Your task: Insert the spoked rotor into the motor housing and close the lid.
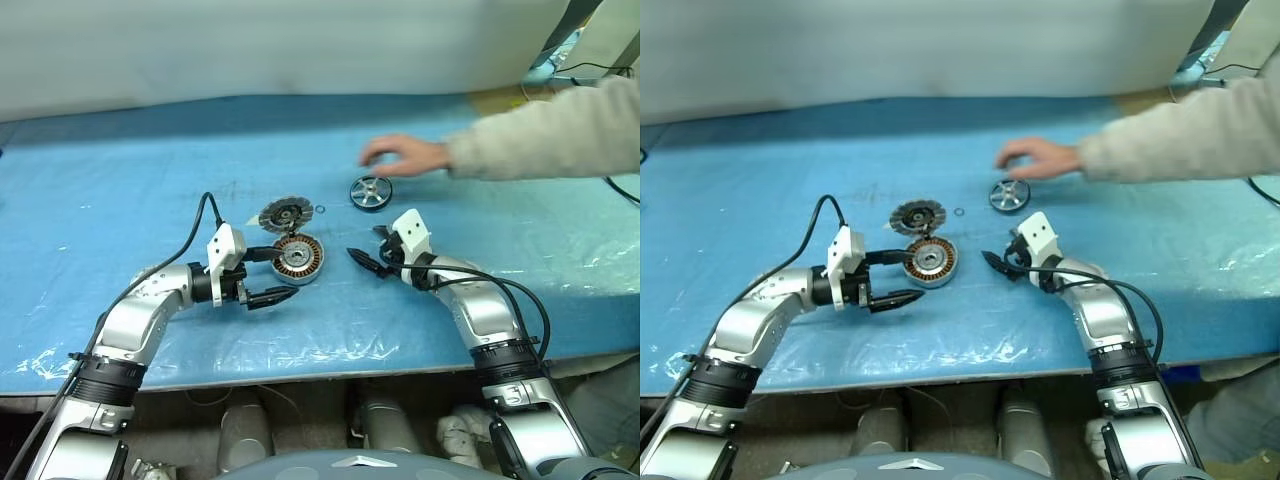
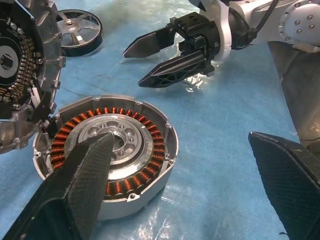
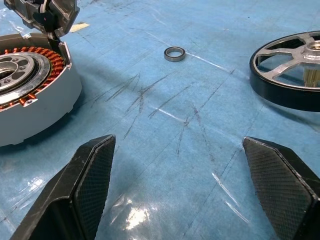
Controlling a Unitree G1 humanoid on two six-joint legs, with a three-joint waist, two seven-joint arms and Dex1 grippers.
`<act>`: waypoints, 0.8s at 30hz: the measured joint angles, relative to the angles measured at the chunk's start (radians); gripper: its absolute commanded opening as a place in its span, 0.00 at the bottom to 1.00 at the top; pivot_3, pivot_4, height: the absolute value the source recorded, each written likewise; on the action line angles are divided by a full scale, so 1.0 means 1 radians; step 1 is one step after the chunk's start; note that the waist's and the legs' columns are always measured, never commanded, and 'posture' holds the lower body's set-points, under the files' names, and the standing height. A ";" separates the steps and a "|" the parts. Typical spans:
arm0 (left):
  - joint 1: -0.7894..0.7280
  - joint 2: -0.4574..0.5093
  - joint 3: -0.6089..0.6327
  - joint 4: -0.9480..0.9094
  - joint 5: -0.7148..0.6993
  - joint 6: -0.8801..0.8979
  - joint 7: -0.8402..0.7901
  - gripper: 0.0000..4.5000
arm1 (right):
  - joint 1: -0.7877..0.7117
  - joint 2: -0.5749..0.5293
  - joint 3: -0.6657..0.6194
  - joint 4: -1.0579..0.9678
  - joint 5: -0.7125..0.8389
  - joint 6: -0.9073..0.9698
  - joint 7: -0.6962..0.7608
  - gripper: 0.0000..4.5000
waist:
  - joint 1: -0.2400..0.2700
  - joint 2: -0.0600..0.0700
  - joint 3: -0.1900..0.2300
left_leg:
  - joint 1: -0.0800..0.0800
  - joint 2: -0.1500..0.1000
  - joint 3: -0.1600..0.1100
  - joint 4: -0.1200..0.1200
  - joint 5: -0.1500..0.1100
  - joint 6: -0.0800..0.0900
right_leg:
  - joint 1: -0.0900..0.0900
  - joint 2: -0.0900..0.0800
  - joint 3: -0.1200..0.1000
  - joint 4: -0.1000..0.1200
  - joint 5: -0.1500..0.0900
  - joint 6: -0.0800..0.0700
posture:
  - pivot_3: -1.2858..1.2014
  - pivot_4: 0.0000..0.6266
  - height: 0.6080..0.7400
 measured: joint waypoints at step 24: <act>0.000 0.061 0.031 -0.024 0.004 0.027 0.005 1.00 | -0.555 0.259 0.045 1.003 -0.161 -0.488 -0.175 0.96 | -0.005 0.000 0.000 | -0.001 0.001 0.000 0.003 0.000 0.000 | -0.001 -0.001 -0.001 0.004 0.000 -0.001 | 0.52 0.24 1.00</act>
